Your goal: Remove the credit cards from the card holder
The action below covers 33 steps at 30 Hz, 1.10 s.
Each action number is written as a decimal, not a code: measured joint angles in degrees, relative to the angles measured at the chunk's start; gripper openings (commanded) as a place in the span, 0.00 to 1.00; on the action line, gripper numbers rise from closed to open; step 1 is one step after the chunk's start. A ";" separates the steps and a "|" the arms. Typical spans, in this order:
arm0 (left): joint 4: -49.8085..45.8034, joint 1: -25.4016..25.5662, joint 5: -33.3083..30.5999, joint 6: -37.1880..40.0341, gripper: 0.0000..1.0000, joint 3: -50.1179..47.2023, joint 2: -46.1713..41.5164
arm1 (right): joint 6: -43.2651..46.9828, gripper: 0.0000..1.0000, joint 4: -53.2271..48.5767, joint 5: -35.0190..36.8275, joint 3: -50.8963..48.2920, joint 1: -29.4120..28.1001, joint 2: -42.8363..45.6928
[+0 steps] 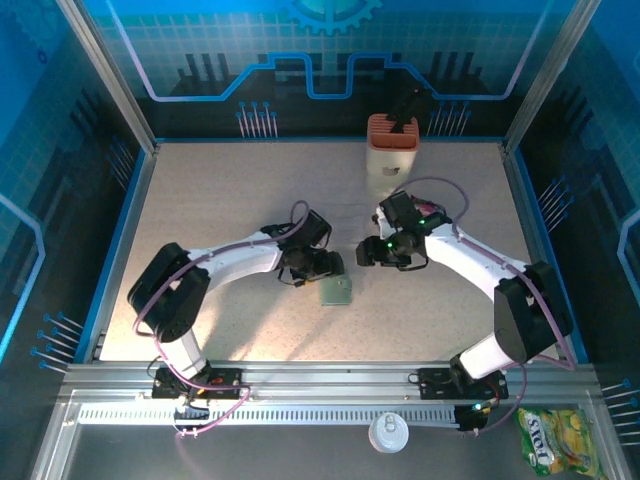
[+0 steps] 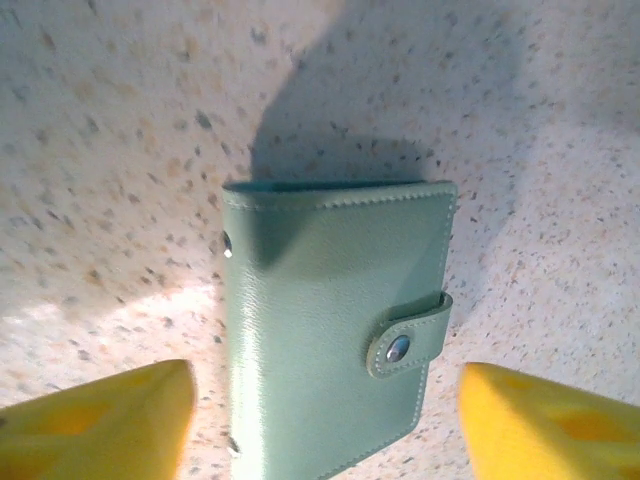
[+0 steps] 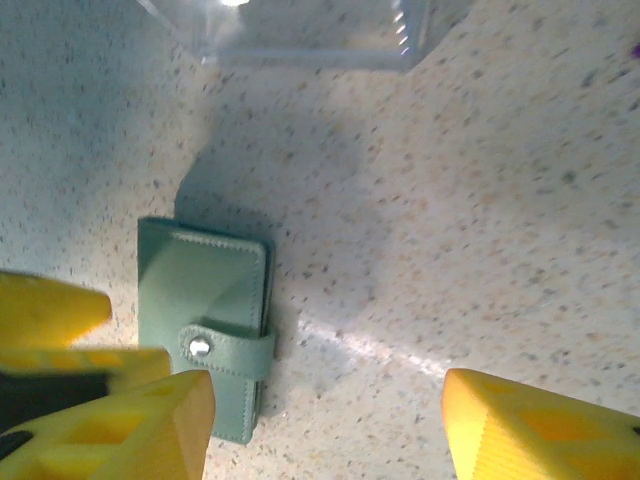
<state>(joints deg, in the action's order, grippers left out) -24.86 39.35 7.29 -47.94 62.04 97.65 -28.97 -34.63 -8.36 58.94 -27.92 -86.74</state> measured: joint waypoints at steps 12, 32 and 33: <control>10.36 -5.14 0.22 5.01 0.14 -11.23 -13.90 | -6.05 0.61 -2.43 5.20 4.24 -12.09 -5.97; 24.11 -11.08 9.05 6.49 0.00 -23.98 -21.99 | -10.10 0.50 -10.19 11.21 15.41 -18.91 -17.07; 24.09 -11.08 9.01 6.49 0.00 -24.06 -22.21 | -10.10 0.50 -10.47 11.21 15.82 -18.97 -17.53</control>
<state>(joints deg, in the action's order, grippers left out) -0.78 28.27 16.29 -41.45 37.98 75.44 -39.07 -45.10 2.85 74.76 -46.89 -104.27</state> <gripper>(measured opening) 0.041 0.502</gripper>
